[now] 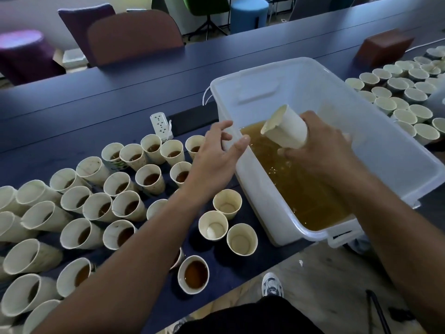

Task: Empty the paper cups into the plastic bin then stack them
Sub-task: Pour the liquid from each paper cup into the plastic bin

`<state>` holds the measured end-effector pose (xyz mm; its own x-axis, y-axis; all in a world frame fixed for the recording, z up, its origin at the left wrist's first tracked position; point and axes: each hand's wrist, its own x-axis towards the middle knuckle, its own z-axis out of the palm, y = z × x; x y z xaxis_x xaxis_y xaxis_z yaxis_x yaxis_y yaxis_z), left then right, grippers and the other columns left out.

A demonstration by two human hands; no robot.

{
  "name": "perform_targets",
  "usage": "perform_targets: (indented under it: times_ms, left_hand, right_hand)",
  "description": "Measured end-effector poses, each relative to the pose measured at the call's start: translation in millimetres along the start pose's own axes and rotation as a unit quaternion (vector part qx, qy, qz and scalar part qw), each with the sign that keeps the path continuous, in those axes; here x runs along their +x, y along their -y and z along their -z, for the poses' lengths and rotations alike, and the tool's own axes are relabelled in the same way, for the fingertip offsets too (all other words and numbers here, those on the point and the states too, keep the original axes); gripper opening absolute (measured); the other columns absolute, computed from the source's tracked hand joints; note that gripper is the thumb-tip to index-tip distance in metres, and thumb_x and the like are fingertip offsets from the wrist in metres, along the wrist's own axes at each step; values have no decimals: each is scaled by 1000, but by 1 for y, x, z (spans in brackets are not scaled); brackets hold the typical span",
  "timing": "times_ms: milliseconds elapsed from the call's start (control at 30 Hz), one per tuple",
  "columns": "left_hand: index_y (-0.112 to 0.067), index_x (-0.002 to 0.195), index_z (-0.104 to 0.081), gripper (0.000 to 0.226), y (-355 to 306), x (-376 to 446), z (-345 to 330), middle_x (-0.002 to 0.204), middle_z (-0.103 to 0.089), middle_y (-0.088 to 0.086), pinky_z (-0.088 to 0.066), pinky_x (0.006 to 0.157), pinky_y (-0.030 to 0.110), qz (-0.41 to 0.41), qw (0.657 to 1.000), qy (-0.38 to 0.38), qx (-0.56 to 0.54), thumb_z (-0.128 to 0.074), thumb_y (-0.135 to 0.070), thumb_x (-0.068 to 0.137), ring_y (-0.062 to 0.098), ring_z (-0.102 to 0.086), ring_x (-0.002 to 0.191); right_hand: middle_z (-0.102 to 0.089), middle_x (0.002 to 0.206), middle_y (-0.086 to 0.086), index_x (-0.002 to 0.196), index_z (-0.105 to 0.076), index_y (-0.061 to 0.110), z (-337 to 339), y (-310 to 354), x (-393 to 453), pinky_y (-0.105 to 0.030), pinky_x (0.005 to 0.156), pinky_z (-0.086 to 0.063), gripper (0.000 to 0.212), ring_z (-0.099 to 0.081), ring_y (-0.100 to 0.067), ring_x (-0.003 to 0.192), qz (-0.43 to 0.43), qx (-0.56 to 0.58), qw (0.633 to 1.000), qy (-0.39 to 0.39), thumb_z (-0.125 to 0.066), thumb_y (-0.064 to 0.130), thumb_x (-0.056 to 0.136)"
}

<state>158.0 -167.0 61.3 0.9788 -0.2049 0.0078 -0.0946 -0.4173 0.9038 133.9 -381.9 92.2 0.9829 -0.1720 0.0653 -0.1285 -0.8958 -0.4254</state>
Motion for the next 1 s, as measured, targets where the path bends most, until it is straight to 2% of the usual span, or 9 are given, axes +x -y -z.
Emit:
perform_targets:
  times_ms: [100, 200, 400, 500, 567, 667, 767, 867, 1000]
  left_hand:
    - [-21, 131, -58, 39, -15, 9, 24, 91, -71, -8, -49, 69, 34, 22, 999, 3, -49, -57, -45, 100, 8, -62, 72]
    - [-18, 121, -67, 30, -32, 14, 46, 85, -73, -6, -47, 54, 23, 13, 1000, -2, -24, -58, -40, 101, 7, -61, 62]
    - [-19, 97, -75, 17, -37, 13, 70, 71, -66, -6, -40, 48, 16, -13, 1000, -1, 21, -63, -31, 100, 12, -57, 58]
    - [-20, 91, -75, 15, -35, 13, 77, 57, -59, -12, -38, 49, 13, -18, 999, 3, 48, -64, -27, 99, 10, -50, 54]
    - [-22, 88, -74, 16, -32, 15, 85, 62, -61, -9, -39, 49, 12, -13, 998, -2, 64, -64, -26, 99, 8, -50, 52]
    - [-27, 84, -73, 18, -24, 21, 100, 59, -61, -14, -40, 50, 14, 1, 995, -29, 100, -62, -27, 99, 4, -49, 51]
    - [-26, 87, -73, 16, -9, 31, 108, 73, -67, -10, -43, 59, 21, 25, 987, -62, 148, -62, -27, 98, 5, -54, 58]
    - [-28, 83, -71, 17, 16, 48, 101, 85, -71, -6, -44, 63, 26, 56, 976, -76, 197, -62, -29, 97, 7, -59, 66]
    - [-22, 90, -73, 18, 51, 67, 68, 87, -71, -2, -49, 64, 27, 100, 959, -27, 263, -59, -31, 98, 13, -63, 74]
  right_hand:
    - [-52, 110, 10, 131, -43, 27, -5, 29, -17, -46, 95, -40, 64, -50, -18, 103, 35, 111, 993, -6, -79, 43, 81]
    - [-49, 114, 16, 134, -41, 29, -17, 49, -22, -43, 93, -49, 73, -51, -12, 104, 77, 166, 983, 7, -82, 46, 77]
    - [-48, 100, 40, 125, -35, 44, -42, 66, -16, -50, 94, -50, 76, -54, -7, 103, 108, 220, 969, 34, -84, 54, 68]
    - [-54, 115, 23, 133, -33, 37, -49, 64, -14, -52, 96, -47, 88, -54, -16, 110, 120, 172, 975, 79, -89, 47, 66]
    - [-55, 128, 10, 140, -34, 35, -52, 60, -14, -50, 100, -42, 91, -51, -21, 119, 126, 110, 982, 87, -89, 41, 68]
    - [-53, 133, 9, 146, -29, 39, -54, 53, -15, -38, 98, -28, 88, -45, -18, 128, 118, 95, 985, 86, -84, 31, 77]
    - [-51, 135, 11, 147, -26, 40, -56, 50, -19, -41, 101, -26, 82, -48, -15, 127, 116, 106, 985, 77, -78, 26, 84]
    - [-50, 134, 11, 147, -27, 37, -61, 50, -24, -40, 103, -24, 77, -49, -15, 123, 128, 108, 984, 60, -71, 20, 86]
    - [-50, 129, 17, 146, -24, 39, -64, 47, -25, -32, 99, -17, 75, -49, -5, 100, 131, 122, 983, 47, -67, 17, 87]
